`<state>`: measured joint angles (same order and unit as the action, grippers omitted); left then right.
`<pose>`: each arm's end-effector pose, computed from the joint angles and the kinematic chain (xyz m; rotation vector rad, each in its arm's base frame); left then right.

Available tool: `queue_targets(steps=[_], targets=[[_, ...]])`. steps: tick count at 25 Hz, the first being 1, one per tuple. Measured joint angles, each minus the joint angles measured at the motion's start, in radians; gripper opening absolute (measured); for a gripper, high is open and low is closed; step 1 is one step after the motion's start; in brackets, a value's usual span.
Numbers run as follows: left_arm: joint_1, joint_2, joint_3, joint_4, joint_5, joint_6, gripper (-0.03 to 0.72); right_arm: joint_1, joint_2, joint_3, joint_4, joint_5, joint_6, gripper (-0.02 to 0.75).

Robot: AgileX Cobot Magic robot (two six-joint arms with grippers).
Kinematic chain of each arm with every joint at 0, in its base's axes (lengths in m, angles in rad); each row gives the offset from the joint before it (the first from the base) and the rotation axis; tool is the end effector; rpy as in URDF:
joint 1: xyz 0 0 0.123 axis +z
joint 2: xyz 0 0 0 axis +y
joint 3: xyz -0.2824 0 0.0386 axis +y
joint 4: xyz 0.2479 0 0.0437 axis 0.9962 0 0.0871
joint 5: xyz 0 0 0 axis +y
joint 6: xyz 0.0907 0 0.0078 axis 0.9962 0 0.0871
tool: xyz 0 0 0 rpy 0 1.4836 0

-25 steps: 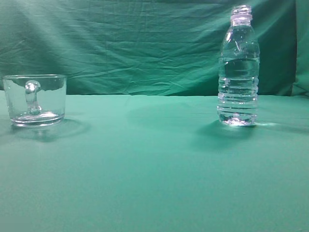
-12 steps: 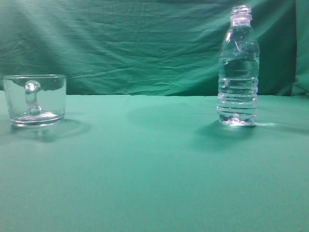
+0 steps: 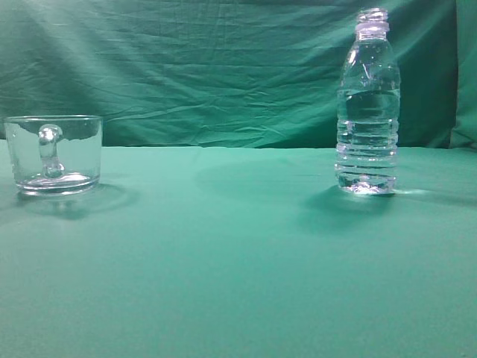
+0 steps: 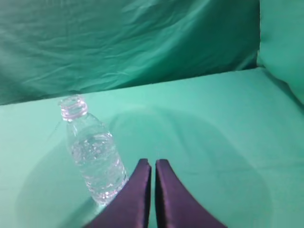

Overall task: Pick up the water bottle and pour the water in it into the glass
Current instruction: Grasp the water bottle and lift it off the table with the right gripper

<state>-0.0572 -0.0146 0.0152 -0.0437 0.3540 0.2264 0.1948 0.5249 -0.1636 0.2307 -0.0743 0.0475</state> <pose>0.0526 -0.0044 0.1769 0.2330 1.8237 0.0760 0.1096 0.0201 0.2328 0.0862 1.7820 0.3260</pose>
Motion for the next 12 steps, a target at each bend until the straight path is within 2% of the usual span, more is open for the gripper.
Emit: queue_targets(steps=[5, 12], targets=[[0.0, 0.0, 0.0, 0.0, 0.0, 0.0, 0.0, 0.012, 0.18, -0.062, -0.106, -0.046, 0.0, 0.0], [0.0, 0.0, 0.0, 0.0, 0.0, 0.0, 0.0, 0.189, 0.416, -0.078, -0.242, -0.292, 0.069, 0.0]])
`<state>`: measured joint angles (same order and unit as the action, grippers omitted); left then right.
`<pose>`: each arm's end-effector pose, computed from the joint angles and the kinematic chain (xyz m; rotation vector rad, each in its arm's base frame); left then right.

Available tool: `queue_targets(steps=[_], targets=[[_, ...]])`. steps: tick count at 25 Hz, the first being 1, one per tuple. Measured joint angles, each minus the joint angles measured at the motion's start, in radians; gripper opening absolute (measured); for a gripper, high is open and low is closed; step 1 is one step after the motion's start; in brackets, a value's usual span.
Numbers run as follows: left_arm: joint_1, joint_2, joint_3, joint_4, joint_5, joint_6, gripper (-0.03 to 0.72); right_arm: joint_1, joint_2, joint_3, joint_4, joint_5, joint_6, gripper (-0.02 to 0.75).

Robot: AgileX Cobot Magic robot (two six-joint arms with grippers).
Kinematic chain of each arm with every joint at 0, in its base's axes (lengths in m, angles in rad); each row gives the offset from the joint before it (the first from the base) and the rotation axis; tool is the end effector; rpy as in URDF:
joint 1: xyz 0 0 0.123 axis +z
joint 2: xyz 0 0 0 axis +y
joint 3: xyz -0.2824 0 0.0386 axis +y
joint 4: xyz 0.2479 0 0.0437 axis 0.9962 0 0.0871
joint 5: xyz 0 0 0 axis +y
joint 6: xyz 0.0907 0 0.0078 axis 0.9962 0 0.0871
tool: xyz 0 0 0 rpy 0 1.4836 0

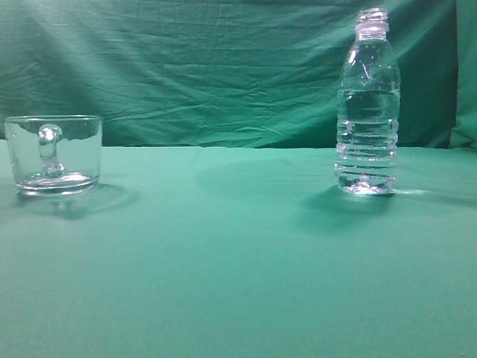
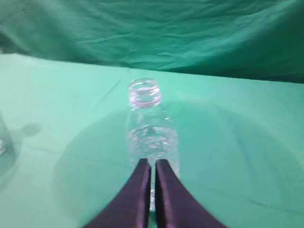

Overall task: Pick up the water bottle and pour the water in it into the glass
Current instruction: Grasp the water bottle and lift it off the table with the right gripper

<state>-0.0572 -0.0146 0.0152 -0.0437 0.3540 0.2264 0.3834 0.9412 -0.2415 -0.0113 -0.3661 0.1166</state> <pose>0.0526 -0.0044 0.1769 0.2330 1.8237 0.0760 0.1584 0.0643 0.2254 -0.2560 1.8132 0.3495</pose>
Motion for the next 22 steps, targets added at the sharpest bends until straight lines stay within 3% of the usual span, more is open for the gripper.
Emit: queue_targets(steps=[2, 3, 4, 8, 11, 13, 17, 22], targets=[[0.0, 0.0, 0.0, 0.0, 0.0, 0.0, 0.0, 0.034, 0.085, 0.0, -0.036, -0.079, 0.0, 0.0], [0.0, 0.0, 0.0, 0.0, 0.0, 0.0, 0.0, 0.041, 0.13, 0.0, -0.043, -0.115, 0.0, 0.049], [0.0, 0.0, 0.0, 0.0, 0.0, 0.0, 0.0, 0.046, 0.174, 0.0, -0.048, -0.157, 0.0, 0.049], [0.0, 0.0, 0.0, 0.0, 0.0, 0.0, 0.0, 0.048, 0.312, -0.018, -0.052, -0.266, 0.002, 0.305], [0.0, 0.0, 0.0, 0.0, 0.0, 0.0, 0.0, 0.048, 0.395, -0.049, -0.048, -0.294, 0.002, 0.566], [0.0, 0.0, 0.0, 0.0, 0.0, 0.0, 0.0, 0.048, 0.448, -0.073, -0.034, -0.3, 0.002, 0.645], [0.0, 0.0, 0.0, 0.0, 0.0, 0.0, 0.0, 0.048, 0.532, -0.113, -0.02, -0.321, 0.002, 0.645], [0.0, 0.0, 0.0, 0.0, 0.0, 0.0, 0.0, 0.048, 0.679, -0.178, 0.085, -0.428, 0.002, 0.645]])
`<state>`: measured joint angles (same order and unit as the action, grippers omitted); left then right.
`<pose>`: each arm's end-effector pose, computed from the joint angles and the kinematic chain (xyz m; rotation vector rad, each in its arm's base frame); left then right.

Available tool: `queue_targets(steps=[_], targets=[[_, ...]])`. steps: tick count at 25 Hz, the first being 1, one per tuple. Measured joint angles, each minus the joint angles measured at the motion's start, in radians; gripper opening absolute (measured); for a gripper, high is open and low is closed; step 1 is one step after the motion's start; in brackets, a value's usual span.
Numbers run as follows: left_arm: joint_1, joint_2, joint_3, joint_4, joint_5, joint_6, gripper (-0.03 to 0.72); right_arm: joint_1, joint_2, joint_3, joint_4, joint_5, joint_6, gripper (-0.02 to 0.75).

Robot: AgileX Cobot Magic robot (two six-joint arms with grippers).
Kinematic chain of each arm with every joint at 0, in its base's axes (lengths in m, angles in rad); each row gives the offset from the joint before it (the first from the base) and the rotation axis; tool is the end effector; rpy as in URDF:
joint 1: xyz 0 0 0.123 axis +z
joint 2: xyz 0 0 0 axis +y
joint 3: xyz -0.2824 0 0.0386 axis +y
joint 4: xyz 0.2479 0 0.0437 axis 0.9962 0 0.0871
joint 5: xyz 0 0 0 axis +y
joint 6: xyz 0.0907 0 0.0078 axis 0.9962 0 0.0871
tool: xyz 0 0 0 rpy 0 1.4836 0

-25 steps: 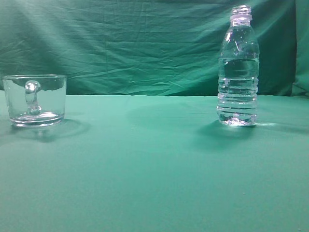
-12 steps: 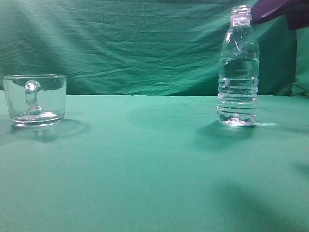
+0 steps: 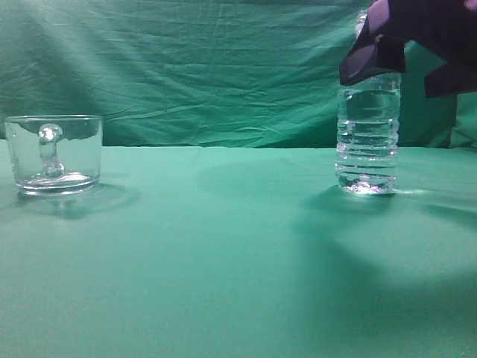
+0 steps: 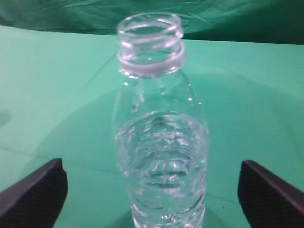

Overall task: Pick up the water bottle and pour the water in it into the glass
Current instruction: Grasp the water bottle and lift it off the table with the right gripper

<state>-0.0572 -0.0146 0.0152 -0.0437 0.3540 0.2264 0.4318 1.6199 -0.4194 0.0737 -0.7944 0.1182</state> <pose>0.0526 -0.0044 0.1769 0.2330 1.8237 0.0760 0.2464 0.1083 0.1591 -0.2131 1.8948 0.3599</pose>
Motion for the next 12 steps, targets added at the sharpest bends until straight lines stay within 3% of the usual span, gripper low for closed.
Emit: queue_targets(steps=[12], targets=[[0.0, 0.0, 0.0, 0.0, 0.0, 0.0, 0.0, 0.0, 0.236, -0.155, 0.008, -0.066, 0.001, 0.645]])
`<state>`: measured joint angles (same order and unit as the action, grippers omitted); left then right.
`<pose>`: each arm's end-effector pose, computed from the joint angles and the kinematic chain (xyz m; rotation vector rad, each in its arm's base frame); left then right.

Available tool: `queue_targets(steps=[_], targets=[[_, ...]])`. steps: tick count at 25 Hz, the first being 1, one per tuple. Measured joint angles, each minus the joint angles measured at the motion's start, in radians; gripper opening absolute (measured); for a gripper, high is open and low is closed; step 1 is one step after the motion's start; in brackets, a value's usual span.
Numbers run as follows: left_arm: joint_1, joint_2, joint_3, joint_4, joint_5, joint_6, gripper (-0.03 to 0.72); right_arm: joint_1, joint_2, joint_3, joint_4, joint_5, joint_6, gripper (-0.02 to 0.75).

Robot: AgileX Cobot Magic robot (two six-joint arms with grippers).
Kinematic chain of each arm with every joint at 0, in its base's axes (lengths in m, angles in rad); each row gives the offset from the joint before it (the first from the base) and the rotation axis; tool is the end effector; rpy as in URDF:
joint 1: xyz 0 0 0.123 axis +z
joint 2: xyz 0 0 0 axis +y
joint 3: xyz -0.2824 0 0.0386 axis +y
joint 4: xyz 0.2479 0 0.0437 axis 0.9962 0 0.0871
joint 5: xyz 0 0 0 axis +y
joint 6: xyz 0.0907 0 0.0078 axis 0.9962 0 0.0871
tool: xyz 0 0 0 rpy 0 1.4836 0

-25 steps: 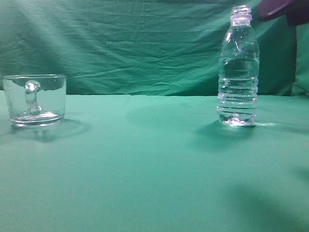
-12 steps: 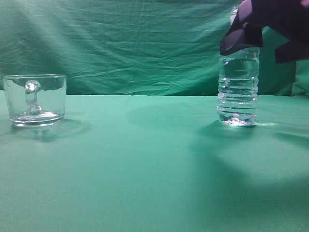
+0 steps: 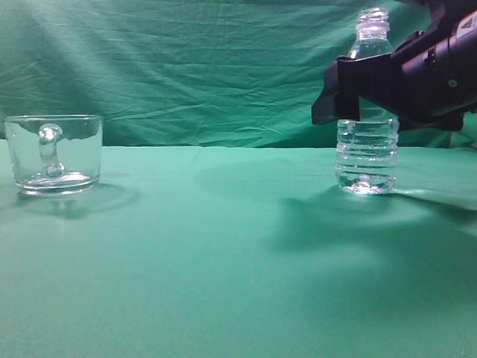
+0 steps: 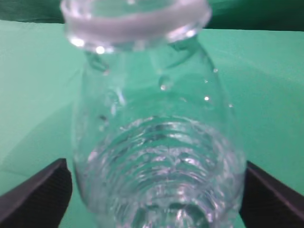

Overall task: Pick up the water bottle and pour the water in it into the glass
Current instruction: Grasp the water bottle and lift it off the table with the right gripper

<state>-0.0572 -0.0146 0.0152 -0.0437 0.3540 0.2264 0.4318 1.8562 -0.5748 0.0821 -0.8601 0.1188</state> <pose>0.0526 -0.0044 0.1769 0.2330 1.8237 0.0760 0.2884 0.1267 0.1279 -0.2063 1.9102 0.3488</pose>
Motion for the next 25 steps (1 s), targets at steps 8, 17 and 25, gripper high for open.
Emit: queue_targets(steps=[8, 17, 25], targets=[[0.0, 0.0, 0.0, 0.0, 0.0, 0.0, 0.0, 0.0, 0.029, -0.015, 0.002, -0.037, 0.002, 0.587], [0.0, 0.0, 0.0, 0.0, 0.0, 0.0, 0.0, 0.0, 0.029, -0.015, 0.011, -0.041, 0.0, 0.351], [0.0, 0.0, 0.0, 0.0, 0.0, 0.0, 0.0, 0.0, 0.033, -0.015, 0.011, -0.042, 0.0, 0.349]])
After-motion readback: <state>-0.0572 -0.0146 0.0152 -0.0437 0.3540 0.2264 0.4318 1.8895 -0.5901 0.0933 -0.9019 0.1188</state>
